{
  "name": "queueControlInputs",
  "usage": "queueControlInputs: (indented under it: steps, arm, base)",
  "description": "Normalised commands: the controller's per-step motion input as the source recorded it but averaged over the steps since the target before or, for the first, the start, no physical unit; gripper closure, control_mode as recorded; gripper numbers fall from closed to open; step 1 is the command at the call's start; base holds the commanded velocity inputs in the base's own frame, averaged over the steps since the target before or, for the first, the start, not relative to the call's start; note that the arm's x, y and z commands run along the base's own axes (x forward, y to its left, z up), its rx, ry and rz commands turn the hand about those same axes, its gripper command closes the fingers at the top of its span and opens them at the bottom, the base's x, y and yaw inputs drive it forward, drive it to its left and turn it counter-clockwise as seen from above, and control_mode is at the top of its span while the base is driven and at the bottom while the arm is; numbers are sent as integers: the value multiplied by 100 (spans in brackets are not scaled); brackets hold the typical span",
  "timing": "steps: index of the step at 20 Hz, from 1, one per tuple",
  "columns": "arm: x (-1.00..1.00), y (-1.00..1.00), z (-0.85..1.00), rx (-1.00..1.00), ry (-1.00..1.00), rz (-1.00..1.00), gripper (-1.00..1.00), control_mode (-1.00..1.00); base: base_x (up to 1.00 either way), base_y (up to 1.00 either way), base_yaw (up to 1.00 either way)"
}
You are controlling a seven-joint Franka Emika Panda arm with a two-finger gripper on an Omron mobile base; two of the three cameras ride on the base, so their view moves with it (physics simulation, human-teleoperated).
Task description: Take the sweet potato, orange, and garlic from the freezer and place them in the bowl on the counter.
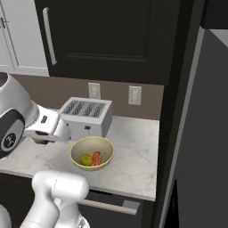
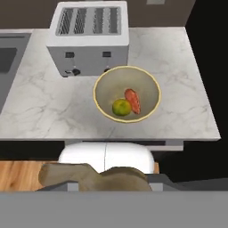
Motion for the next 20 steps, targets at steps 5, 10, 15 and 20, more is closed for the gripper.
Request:
queueControlInputs:
  steps: [5, 10, 15, 20]
  arm:
    - [17, -1, -54, 0, 7, 0, 100, -100]
    - [26, 0, -44, 0, 4, 0, 100, -100]
    - [52, -1, -35, 0, 0, 0, 100, -100]
    - [66, 0, -33, 0, 0, 0, 100, -100]
  base:
    - [0, 0, 0]
    - [0, 0, 0]
    - [0, 0, 0]
    - [0, 0, 0]
